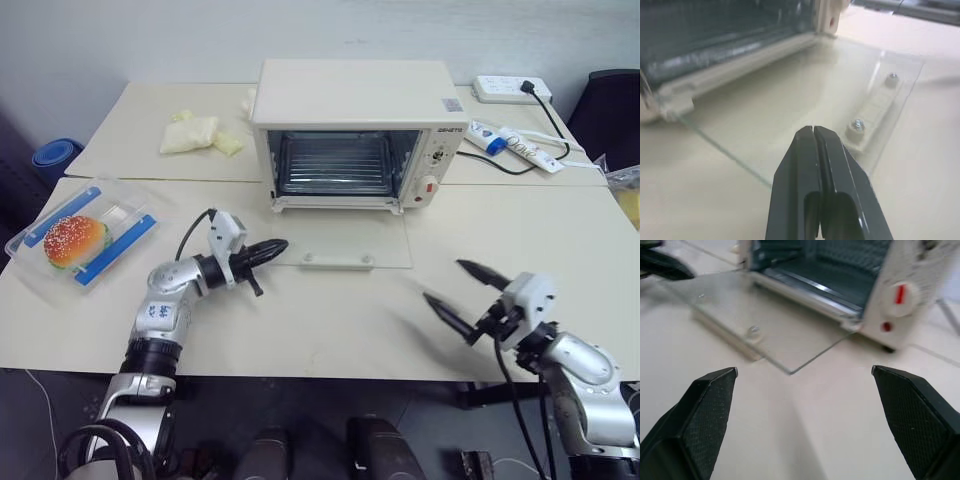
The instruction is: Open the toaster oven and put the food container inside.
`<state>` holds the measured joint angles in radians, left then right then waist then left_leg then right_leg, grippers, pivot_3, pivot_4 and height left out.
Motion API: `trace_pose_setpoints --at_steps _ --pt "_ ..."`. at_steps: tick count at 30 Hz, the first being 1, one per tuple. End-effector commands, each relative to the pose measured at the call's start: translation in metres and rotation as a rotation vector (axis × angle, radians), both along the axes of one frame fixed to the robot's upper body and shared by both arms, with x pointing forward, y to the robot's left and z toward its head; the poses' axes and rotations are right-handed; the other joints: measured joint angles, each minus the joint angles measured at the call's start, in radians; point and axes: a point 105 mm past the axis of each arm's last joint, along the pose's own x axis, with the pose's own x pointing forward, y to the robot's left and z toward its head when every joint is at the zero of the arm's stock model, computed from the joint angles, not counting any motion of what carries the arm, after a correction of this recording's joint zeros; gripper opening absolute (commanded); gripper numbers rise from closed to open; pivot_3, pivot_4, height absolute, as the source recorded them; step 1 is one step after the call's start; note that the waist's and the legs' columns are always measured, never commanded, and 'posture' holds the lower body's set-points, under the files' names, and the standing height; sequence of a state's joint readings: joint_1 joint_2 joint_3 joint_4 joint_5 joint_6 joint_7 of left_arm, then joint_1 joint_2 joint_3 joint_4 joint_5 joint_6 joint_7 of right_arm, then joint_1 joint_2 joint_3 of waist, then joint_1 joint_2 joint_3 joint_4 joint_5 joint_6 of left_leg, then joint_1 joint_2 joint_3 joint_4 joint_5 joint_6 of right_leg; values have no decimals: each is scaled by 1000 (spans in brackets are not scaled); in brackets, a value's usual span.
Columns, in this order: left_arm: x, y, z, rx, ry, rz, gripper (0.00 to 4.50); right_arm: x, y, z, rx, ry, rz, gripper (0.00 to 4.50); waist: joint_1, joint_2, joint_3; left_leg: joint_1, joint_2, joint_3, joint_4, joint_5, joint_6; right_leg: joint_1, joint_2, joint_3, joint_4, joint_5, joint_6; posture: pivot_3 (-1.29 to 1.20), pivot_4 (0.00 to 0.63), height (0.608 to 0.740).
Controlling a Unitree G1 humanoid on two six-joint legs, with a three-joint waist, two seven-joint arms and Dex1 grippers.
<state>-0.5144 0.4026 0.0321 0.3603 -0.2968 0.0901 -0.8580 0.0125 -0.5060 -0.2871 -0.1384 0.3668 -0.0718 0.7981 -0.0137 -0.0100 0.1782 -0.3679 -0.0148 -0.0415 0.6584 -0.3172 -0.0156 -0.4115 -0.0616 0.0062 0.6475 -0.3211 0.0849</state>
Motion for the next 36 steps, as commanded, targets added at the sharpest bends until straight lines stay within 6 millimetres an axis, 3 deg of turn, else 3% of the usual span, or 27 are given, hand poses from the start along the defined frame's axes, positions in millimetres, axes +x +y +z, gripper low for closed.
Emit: trace_pose_setpoints --at_steps 1,4,7,15,18,21,22,29,32,36 --pt "-3 1 19 -68 -22 64 38 0 4 21 68 -41 76 4500 2 0 0 0 0 0 0 0 0 0 0 0 0 0 0 0 150 740" --pt "-15 13 34 -180 -23 122 401 2 15 29 103 -38 184 4500 1 0 0 0 1 0 -1 0 -1 0 0 0 0 0 0 0 150 740" --pt "-46 38 54 -302 -60 158 1156 8 29 35 70 -67 266 4500 -12 0 0 -1 2 0 -1 1 -3 -1 1 0 -2 0 0 0 150 740" --pt "-148 168 61 -393 -144 695 3567 13 65 38 89 -73 480 4500 -5 0 0 0 4 0 -3 -2 0 0 1 0 -4 -1 -1 0 150 740" --pt "-194 221 48 -392 -103 970 4485 10 81 38 70 -87 559 4500 4 0 0 0 3 -1 -2 -3 2 2 0 -1 -6 -1 -1 0 150 740" --pt "-224 277 35 -506 -13 1293 4485 7 93 38 35 -133 601 4500 16 0 0 1 3 -2 -2 -3 2 3 0 -1 -8 -1 -2 0 150 740" --pt "-228 286 40 -550 -29 1321 4485 5 97 39 32 -141 617 4500 19 0 0 1 3 -3 -2 -3 2 3 0 -2 -7 -1 -2 0 150 740" --pt "-192 301 42 -580 132 1294 4485 -6 113 48 65 -149 688 4500 29 -1 0 1 3 -4 -3 -3 2 3 0 -3 -7 -1 -2 0 150 740" --pt "-164 298 47 -545 204 1240 4485 -6 112 48 61 -144 676 4500 25 -2 -1 1 3 -4 -4 -3 1 2 0 -2 -6 -1 -2 0 150 740" --pt "-125 315 49 -509 285 1335 4485 -6 109 47 59 -128 655 4500 24 -2 -1 1 3 -5 -7 -2 -1 0 0 -3 -5 -2 -3 0 150 740"
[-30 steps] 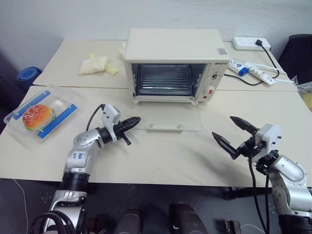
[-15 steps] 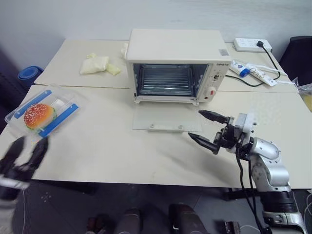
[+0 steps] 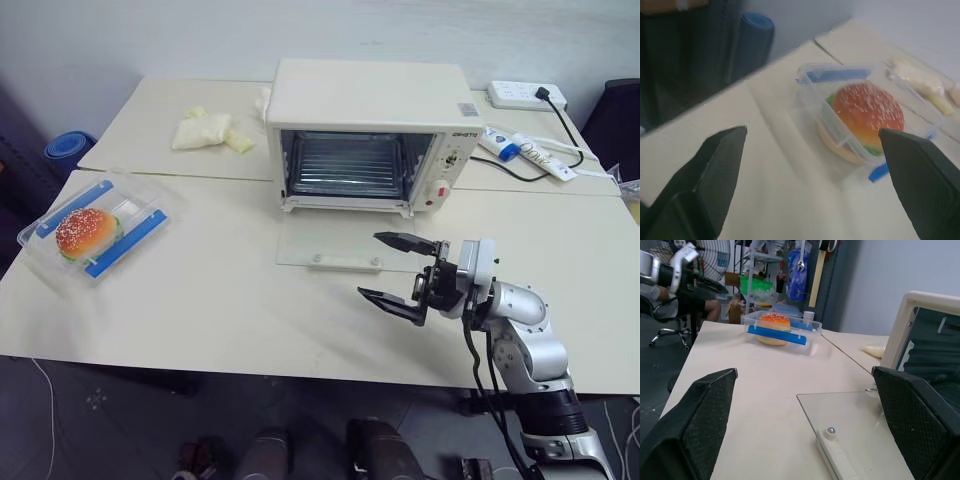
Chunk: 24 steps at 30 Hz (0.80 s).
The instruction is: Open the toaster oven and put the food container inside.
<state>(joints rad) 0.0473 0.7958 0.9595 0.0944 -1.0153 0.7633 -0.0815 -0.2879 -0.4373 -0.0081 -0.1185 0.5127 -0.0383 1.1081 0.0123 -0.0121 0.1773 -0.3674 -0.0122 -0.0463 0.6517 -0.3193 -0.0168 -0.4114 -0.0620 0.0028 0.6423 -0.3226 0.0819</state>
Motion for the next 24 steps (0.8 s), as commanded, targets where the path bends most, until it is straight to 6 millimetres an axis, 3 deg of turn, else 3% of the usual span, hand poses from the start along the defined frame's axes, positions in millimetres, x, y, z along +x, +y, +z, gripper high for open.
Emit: trace_pose_setpoints --at_steps 1,5,9,12,15,24 --pt "18 14 5 11 61 52 4485 -5 -3 9 9 -29 -10 4500 -6 0 0 0 0 0 0 0 0 -1 0 0 0 0 0 0 150 740" --pt "42 16 6 10 113 35 4485 -5 -2 9 10 -25 -25 4500 -24 0 0 0 -1 2 -2 1 -2 -2 0 2 1 0 0 0 150 740" --pt "51 20 -3 2 206 62 4485 -5 -5 10 19 -28 -62 4500 -41 -1 0 -1 -1 2 -3 2 -5 -3 0 1 1 0 0 0 150 740" --pt "56 21 2 -8 200 83 4485 -3 -9 10 21 -33 -99 4500 -40 -1 0 -1 -1 2 -2 2 -5 -3 0 1 1 0 0 0 150 740" --pt "58 21 1 -36 215 94 3873 -2 -10 9 24 -32 -119 4500 -38 -1 -1 -1 -1 2 -2 2 -5 -3 -1 1 2 0 0 0 150 740" --pt "60 17 -4 -52 250 100 1069 -1 -13 10 24 -38 -140 4500 -37 -1 -1 0 -1 2 -2 3 -5 -3 0 1 4 0 0 0 150 740"
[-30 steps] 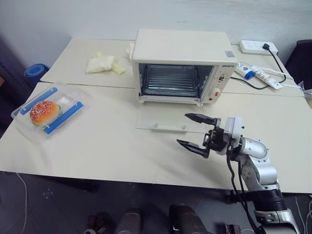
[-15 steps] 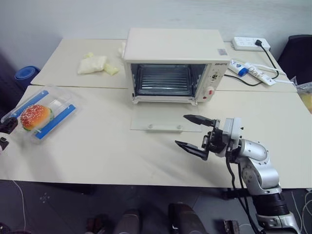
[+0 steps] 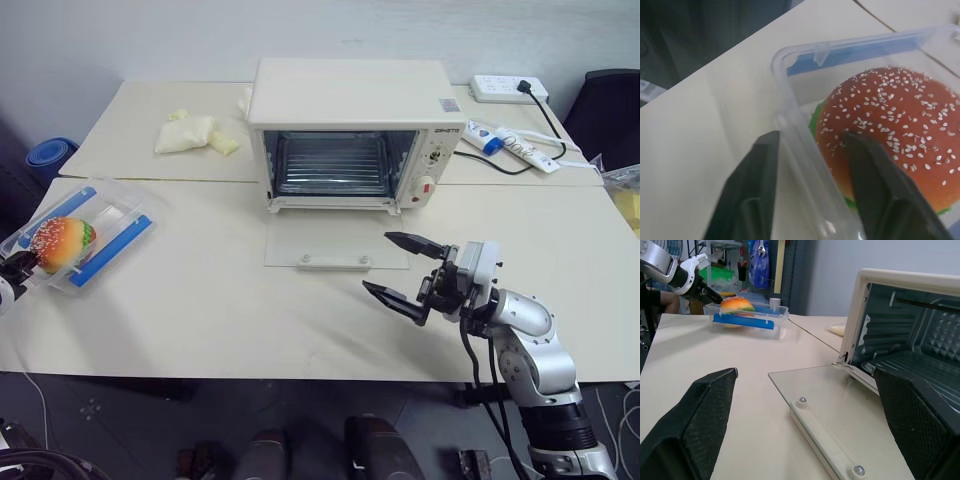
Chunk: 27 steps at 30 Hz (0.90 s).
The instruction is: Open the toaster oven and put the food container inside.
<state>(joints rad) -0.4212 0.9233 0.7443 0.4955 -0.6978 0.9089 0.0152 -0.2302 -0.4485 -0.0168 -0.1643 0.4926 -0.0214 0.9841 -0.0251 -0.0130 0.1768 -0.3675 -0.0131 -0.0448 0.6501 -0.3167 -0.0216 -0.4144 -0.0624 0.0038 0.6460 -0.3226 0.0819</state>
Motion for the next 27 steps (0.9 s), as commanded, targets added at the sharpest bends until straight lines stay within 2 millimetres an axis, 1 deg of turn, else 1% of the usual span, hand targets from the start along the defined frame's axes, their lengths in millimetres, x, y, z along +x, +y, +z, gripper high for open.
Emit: trace_pose_setpoints --at_steps 1,2,4,11,14,16,18,23,26,27 --pt "-3 3 4 2 -2 16 781 -4 -4 14 1 -71 -15 4500 0 0 0 0 0 0 0 0 0 0 0 0 0 0 0 0 150 740" --pt "-3 2 3 5 2 12 458 -4 -5 14 0 -69 -15 4500 0 0 0 0 0 0 0 0 0 0 0 0 0 0 0 0 150 740" --pt "-3 2 3 7 -1 12 9 -3 -5 14 -2 -67 -15 4500 0 0 0 0 0 0 0 0 -1 0 0 0 0 0 0 0 150 740" --pt "1 -2 5 8 -24 -8 9 -1 -6 13 -18 -60 -12 4500 0 0 0 0 0 0 0 0 -1 0 0 0 0 0 0 0 150 740" --pt "7 -10 16 20 -49 -55 9 0 -9 12 -28 -55 -17 4500 0 0 0 0 0 0 0 0 -1 0 0 0 0 0 0 0 150 740" --pt "12 -21 27 56 -49 -125 9 1 -11 11 -34 -53 -26 4500 0 0 0 0 0 0 0 0 -1 0 0 0 0 0 0 0 150 740" --pt "20 -42 42 100 -43 -238 9 1 -18 11 -42 -47 -46 4500 6 0 0 -1 0 0 1 1 -1 0 0 0 0 0 0 0 150 740" --pt "35 -96 64 179 -20 -467 9 -2 -37 7 -69 -34 -109 4500 22 -1 0 -3 -1 -1 2 0 -1 0 0 0 -1 0 0 0 150 740" --pt "50 -147 83 206 -38 -635 9 -13 -67 -4 -117 4 -198 4500 35 -2 0 -3 -1 -2 2 0 -1 0 0 -1 -1 0 0 0 150 740" --pt "52 -158 85 213 -41 -669 9 -17 -73 -8 -131 16 -217 4500 38 -2 0 -4 -1 -2 2 0 -1 0 0 -1 -1 0 0 0 150 740"
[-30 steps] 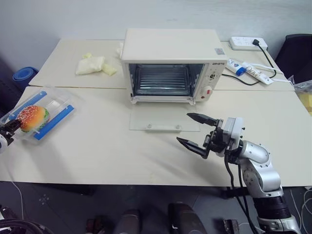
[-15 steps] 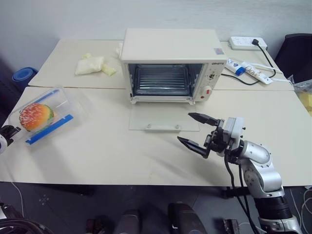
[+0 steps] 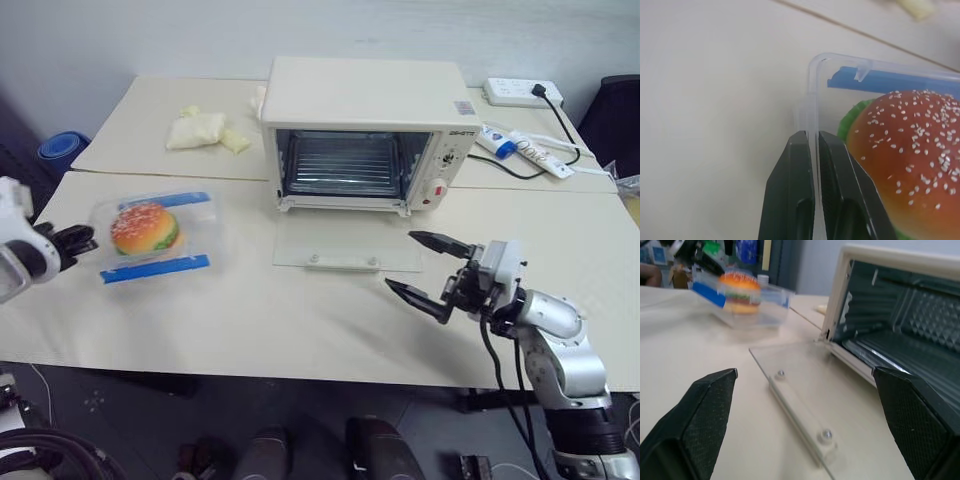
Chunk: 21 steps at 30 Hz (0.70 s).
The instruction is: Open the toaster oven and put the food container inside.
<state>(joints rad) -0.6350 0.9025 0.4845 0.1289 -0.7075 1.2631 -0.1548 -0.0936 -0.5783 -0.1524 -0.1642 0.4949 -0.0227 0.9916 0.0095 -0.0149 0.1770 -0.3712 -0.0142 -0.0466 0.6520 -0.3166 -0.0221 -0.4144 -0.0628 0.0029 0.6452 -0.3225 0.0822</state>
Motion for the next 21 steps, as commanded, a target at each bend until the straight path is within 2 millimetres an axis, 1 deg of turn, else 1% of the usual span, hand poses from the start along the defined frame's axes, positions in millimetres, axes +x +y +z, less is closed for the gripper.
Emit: trace_pose_setpoints --at_steps 1,5,8,9,15,21 --pt "6 -42 28 34 -67 -145 9 -14 -23 6 -35 -33 -65 4500 4 0 0 0 -1 1 0 0 0 0 0 0 0 0 0 0 150 740" --pt "19 -87 35 15 -83 -266 9 -25 -36 -4 -45 2 -129 4500 -3 0 0 1 -1 4 1 0 1 1 0 3 0 0 1 0 150 740" --pt "30 -119 33 13 -83 -321 9 -30 -37 -7 -27 4 -163 4500 -9 -1 0 1 -1 4 3 0 0 1 1 2 2 1 1 0 150 740" --pt "33 -127 31 12 -81 -325 9 -32 -36 -7 -21 3 -170 4500 -10 -1 1 2 -1 4 4 1 -1 1 1 2 3 1 1 0 150 740" --pt "53 -164 27 -76 -120 -291 9 -39 -26 -10 16 -3 -195 4500 -6 -1 1 2 -1 4 6 1 -1 1 2 3 7 1 1 0 150 740" --pt "61 -188 18 -53 -109 -320 9 -41 -20 -8 33 -10 -206 4500 4 -1 1 1 -1 3 10 1 -1 1 1 2 8 1 1 0 150 740"
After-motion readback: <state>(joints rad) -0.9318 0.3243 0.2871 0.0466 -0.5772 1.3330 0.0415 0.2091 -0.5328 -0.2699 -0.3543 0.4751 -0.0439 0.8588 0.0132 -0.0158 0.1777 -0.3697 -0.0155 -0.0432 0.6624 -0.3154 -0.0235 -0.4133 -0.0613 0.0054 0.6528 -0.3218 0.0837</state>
